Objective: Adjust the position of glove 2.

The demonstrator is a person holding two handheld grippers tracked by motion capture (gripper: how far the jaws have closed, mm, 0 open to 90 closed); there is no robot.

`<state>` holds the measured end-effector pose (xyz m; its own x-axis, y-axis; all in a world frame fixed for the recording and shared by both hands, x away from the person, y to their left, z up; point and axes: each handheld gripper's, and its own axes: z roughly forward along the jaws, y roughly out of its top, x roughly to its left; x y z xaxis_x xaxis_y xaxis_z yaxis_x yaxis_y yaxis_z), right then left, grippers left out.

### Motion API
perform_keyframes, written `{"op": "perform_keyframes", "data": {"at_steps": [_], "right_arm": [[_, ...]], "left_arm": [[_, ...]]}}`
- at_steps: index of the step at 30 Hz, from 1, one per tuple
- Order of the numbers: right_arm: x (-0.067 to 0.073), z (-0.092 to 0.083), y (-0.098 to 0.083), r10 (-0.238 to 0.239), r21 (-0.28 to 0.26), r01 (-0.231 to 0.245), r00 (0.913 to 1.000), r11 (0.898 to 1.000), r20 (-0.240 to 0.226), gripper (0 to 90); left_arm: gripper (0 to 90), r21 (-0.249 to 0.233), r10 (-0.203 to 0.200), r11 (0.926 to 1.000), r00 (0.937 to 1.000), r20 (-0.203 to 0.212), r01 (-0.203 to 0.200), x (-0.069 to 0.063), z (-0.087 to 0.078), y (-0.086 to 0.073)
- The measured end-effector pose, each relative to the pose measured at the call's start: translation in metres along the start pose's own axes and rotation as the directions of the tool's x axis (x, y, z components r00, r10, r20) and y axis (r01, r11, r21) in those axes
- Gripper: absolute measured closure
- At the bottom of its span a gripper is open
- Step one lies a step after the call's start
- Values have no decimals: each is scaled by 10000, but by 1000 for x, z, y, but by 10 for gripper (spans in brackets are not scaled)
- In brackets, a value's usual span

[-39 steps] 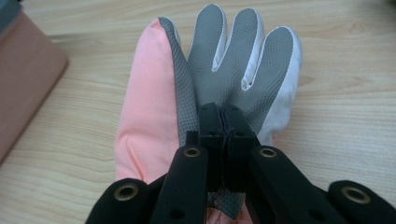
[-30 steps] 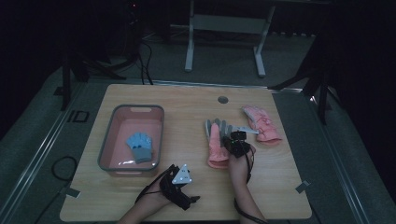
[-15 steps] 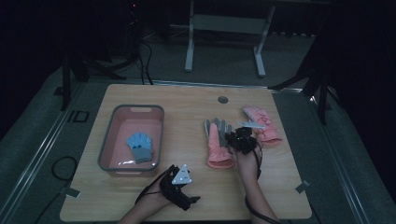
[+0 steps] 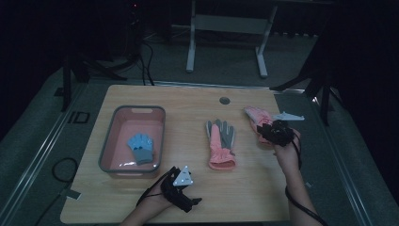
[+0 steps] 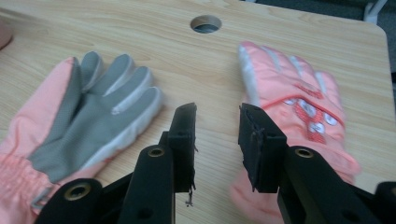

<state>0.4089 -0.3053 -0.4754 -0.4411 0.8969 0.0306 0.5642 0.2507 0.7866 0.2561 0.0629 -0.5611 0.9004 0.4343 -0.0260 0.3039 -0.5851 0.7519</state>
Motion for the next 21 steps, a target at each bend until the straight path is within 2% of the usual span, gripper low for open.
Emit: {"op": "perform_keyframes", "data": {"at_steps": [4, 7, 10, 15, 21], "right_arm": [[-17, 1, -5, -35, 29, 35, 10000, 10000, -2, 655], [-28, 6, -5, -232, 98, 232, 9997, 9997, 6, 636], [-40, 13, -4, -223, 180, 223, 9997, 9996, 24, 623], [-57, 27, 1, 26, 268, -26, 10000, 9996, -3, 613], [-67, 47, 0, 342, 603, -337, 9994, 9976, -75, 588]], "left_arm": [[20, 72, 57, 10000, 10000, 12, -57, -1, 0, 0], [21, 56, 14, 10000, 10000, -4, -14, -1, 1, 0], [20, 59, -17, 10000, 10000, 6, 17, -1, 1, 0], [21, 66, -73, 10000, 10000, 33, 73, 0, 1, 0], [20, 34, -168, 9999, 9999, 5, 168, 0, 1, -1]]}}
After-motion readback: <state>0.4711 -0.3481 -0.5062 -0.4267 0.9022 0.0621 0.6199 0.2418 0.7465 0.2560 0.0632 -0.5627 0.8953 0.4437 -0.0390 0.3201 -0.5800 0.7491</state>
